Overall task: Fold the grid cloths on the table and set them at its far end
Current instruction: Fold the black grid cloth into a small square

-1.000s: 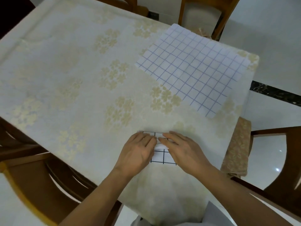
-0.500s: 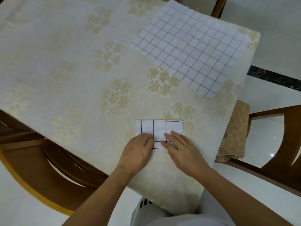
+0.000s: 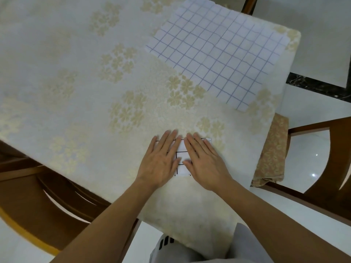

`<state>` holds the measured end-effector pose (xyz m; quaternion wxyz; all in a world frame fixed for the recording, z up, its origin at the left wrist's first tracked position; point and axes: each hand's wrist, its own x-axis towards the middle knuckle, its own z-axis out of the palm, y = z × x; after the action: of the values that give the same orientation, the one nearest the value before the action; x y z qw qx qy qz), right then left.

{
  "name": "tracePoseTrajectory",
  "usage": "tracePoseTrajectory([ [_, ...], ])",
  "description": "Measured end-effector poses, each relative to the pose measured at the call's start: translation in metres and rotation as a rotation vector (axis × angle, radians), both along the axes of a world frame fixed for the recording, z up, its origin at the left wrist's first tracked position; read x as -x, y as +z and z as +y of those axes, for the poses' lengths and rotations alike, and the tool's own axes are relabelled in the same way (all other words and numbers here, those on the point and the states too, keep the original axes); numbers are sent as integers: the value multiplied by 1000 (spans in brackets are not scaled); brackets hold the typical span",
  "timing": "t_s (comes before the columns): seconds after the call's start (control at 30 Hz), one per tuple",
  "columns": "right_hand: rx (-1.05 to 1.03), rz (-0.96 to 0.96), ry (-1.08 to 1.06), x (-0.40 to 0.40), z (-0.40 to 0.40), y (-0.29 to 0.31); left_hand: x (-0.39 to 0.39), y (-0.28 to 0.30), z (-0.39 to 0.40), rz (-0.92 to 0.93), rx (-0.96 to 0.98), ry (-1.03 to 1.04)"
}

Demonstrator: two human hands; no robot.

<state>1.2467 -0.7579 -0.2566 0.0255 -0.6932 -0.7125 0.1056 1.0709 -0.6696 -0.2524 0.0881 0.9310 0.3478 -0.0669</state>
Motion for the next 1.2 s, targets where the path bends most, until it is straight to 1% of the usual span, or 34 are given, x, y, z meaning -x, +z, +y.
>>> tracePoseTrajectory([
  [0.1,44,-12,-18,-5,2,-9,-2,-11,0,50,17,2],
  [0.3,25,-49,-23,-17,-9,-15,6,-19,-1,19,23,21],
  [0.47,63,-62,-16,-25,-16,-14,29,-15,0,20,27,14],
  [0.63,0,-21,-46,-10,-5,-10,22,-10,-3,-35,21,33],
  [0.8,29,-26,-47,4,1,-16,18,-20,-4,16,32,36],
  [0.93,5,-14,-59,6,-7,-18,25,-19,-5,1,22,22],
  [1.2,-18,-5,-71,5,-17,-19,33,-20,-10,-24,22,68],
])
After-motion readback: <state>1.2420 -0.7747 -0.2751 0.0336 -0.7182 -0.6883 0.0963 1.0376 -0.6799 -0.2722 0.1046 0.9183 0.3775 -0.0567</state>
